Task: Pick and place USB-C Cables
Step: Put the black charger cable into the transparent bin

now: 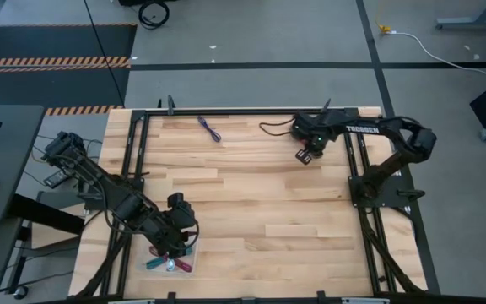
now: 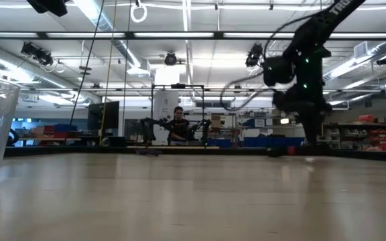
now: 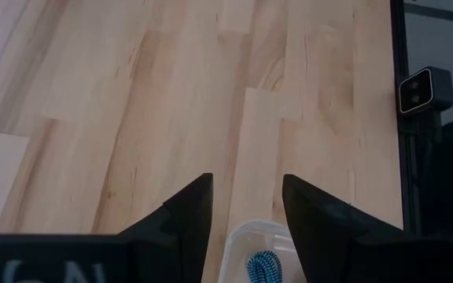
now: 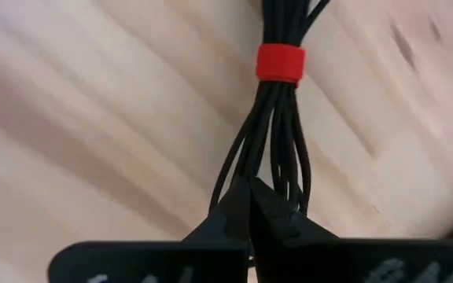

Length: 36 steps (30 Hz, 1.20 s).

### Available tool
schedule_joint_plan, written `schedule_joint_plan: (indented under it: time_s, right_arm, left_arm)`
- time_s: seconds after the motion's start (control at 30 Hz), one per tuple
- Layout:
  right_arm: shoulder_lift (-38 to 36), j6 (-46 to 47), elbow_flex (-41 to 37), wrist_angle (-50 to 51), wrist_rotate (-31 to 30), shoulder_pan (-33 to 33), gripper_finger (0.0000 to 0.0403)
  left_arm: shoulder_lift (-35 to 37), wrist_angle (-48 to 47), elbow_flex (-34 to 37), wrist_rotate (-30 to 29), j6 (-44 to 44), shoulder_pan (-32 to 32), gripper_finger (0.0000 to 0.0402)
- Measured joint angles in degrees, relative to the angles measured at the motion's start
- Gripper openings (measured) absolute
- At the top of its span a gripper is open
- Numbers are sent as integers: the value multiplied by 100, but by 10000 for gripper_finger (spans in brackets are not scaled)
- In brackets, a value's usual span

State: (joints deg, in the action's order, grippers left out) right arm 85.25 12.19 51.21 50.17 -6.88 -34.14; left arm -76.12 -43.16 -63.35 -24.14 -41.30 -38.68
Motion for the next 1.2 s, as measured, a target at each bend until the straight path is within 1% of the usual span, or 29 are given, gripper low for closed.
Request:
schedule_joint_plan:
  time_s: [0.13,0.5,0.63,0.77,0.83,0.9,1.07,1.2]
  right_arm:
    - [0,207,536,71,105,606,1]
    - [-4,627,2218,107,114,2210,0]
    - [-7,647,2635,88,77,2588,0]
    - [-9,899,2660,99,-142,2737,5]
    - [-9,916,2557,99,-226,2740,22]
    - [-9,913,2411,189,-210,2698,50]
    - [-8,1014,1884,203,106,2517,148]
    - [-7,1044,1354,-135,259,2413,227]
  left_arm:
    - [0,0,0,0,2,0,162]
    - [0,0,0,-2,4,0,162]
    - [0,0,0,-2,7,0,162]
    - [0,1,0,-2,1,0,162]
    - [0,3,0,-2,-2,0,162]
    - [0,0,0,-2,-5,-8,162]
    - [0,2,0,-2,-31,-9,162]
    - [0,2,0,0,-33,-9,162]
